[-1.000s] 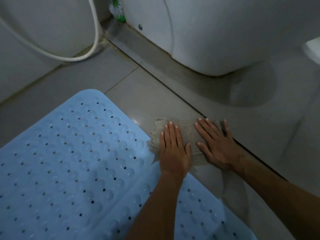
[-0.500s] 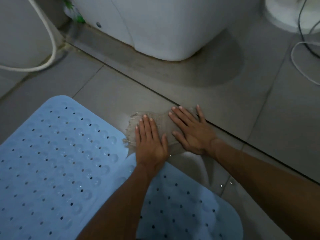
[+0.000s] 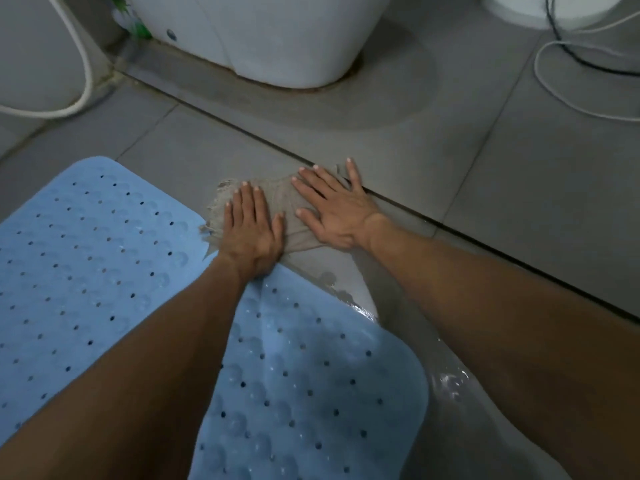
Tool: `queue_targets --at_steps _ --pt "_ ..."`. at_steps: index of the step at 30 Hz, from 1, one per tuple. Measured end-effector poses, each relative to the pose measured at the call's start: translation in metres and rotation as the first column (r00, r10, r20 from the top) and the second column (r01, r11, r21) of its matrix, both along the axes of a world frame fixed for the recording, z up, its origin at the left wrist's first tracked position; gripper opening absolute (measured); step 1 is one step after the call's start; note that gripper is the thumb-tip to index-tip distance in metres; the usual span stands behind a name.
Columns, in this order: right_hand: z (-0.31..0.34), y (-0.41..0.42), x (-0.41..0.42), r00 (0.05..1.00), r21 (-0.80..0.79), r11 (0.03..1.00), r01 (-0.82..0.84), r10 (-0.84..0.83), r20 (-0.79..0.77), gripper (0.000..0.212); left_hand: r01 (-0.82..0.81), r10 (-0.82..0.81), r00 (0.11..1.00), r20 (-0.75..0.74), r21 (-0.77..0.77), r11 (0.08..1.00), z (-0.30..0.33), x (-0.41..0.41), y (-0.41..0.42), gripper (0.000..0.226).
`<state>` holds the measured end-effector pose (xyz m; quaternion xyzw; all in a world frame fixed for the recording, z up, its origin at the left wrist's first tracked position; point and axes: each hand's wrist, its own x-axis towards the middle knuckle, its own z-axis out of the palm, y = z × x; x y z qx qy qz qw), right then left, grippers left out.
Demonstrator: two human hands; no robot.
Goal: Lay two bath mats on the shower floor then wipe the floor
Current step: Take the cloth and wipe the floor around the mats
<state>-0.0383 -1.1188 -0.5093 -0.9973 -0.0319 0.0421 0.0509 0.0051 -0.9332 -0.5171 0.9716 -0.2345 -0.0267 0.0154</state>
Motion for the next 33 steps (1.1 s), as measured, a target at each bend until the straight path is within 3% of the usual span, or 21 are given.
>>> queue_targets --at_steps 5,8,17,23,33 --pt "0.003 -0.027 -0.050 1.000 -0.015 1.000 0.025 -0.025 0.002 0.066 -0.036 0.035 0.997 -0.073 -0.010 0.999 0.000 -0.040 -0.036 0.069" --pt "0.005 -0.053 -0.098 0.999 -0.012 0.999 0.034 -0.033 0.041 0.063 -0.004 0.003 0.999 -0.038 -0.035 0.999 -0.002 -0.081 -0.064 0.071" --pt "0.009 -0.099 -0.250 0.967 -0.052 0.965 0.255 -0.256 -0.001 0.061 0.198 -0.207 0.976 -0.068 -0.114 0.974 -0.002 -0.200 -0.126 0.071" --pt "0.002 -0.103 -0.331 0.888 -0.068 0.889 0.452 -0.456 -0.063 0.065 0.385 -0.392 0.916 -0.087 -0.093 0.918 -0.001 -0.257 -0.143 0.070" --pt "0.003 -0.049 -0.418 0.776 0.019 0.785 0.620 -0.608 -0.169 0.069 0.622 -0.627 0.775 -0.080 -0.079 0.779 0.000 -0.310 -0.114 0.069"
